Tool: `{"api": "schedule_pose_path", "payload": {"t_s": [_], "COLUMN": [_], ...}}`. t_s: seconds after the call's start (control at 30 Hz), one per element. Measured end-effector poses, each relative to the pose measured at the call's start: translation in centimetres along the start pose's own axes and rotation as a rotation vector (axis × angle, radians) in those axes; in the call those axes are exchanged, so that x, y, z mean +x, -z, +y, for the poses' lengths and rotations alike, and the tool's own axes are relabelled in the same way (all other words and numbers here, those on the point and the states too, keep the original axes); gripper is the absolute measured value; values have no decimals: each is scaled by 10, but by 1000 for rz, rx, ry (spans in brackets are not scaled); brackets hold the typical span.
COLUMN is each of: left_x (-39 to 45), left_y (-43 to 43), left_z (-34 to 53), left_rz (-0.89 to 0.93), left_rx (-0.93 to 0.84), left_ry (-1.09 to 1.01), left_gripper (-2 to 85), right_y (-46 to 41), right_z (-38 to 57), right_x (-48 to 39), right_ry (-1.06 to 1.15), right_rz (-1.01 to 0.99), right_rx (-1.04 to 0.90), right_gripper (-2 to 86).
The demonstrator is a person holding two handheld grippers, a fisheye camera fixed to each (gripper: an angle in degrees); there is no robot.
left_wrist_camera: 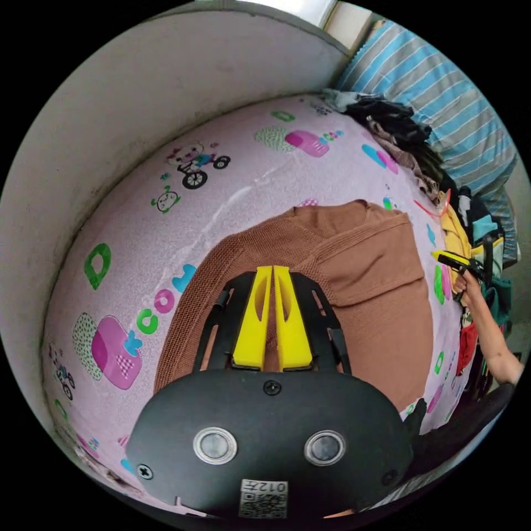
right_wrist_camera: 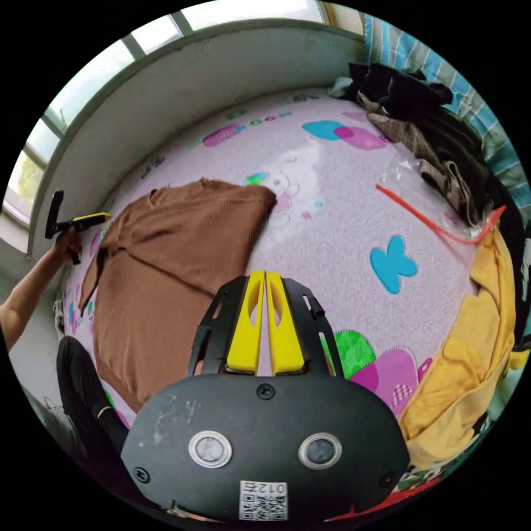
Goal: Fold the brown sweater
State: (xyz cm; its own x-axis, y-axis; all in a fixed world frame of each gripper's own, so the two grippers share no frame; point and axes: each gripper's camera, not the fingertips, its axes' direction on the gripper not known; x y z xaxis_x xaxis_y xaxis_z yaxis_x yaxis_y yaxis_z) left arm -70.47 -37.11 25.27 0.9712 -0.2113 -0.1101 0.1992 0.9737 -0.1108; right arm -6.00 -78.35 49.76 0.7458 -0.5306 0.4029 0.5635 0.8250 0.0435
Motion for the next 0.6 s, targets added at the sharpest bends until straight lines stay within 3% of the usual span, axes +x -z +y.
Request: {"api": "schedule_pose_path", "payload": {"t_s": [0.3,0.6], "left_x": [47,47], "left_y": [-55,-54], "left_z": [1,10], "left_rz": [-37,-59], "left_rx": [-179,-167], "left_ry": [-108,-124], "left_gripper": [3,0], "right_y": [-44,-42], "right_z": [-54,-47], "right_x": [-52,-106], "right_ry": [-18,95], "right_rz": [82,198], "right_rx": [-66,-75], "right_gripper": [-10,-10]}}
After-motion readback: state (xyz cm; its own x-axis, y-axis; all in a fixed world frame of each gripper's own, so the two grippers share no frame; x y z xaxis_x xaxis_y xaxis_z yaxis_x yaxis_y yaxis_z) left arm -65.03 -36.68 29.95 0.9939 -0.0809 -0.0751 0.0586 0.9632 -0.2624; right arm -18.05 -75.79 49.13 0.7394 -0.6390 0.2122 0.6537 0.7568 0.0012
